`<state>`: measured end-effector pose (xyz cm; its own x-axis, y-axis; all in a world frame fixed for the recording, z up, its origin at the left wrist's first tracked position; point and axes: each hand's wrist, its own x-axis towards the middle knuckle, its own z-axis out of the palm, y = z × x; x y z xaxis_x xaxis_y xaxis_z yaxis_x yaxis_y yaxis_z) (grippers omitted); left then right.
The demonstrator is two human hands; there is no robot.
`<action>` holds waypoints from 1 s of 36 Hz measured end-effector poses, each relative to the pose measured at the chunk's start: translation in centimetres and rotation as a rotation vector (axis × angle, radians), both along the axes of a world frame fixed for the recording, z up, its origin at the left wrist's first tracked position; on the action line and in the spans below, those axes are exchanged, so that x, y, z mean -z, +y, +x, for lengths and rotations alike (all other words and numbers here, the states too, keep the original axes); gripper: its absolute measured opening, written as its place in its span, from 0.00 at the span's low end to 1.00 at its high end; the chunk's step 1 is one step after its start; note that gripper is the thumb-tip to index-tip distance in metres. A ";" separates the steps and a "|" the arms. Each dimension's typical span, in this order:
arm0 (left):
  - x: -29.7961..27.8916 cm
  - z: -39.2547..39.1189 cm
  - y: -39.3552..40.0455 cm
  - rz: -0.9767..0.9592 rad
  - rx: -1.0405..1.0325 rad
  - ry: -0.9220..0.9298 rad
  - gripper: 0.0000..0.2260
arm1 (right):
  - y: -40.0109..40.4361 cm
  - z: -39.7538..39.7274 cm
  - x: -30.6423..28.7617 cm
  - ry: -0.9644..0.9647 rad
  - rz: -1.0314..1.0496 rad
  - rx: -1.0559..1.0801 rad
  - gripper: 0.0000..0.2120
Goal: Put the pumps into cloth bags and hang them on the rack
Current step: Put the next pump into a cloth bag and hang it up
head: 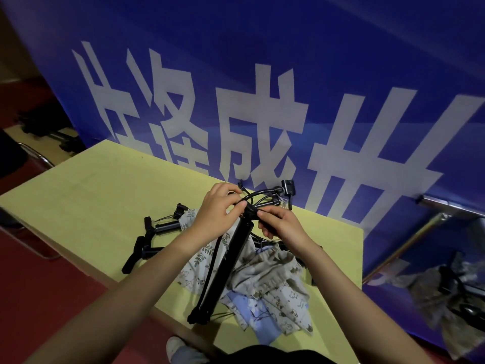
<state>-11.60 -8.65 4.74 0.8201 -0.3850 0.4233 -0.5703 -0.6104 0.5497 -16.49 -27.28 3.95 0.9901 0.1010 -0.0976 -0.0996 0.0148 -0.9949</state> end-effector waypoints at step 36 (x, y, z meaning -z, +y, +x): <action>4.1 -3.4 -1.9 -0.646 -0.152 0.525 0.06 | -0.9 -0.5 1.1 0.590 0.376 0.233 0.13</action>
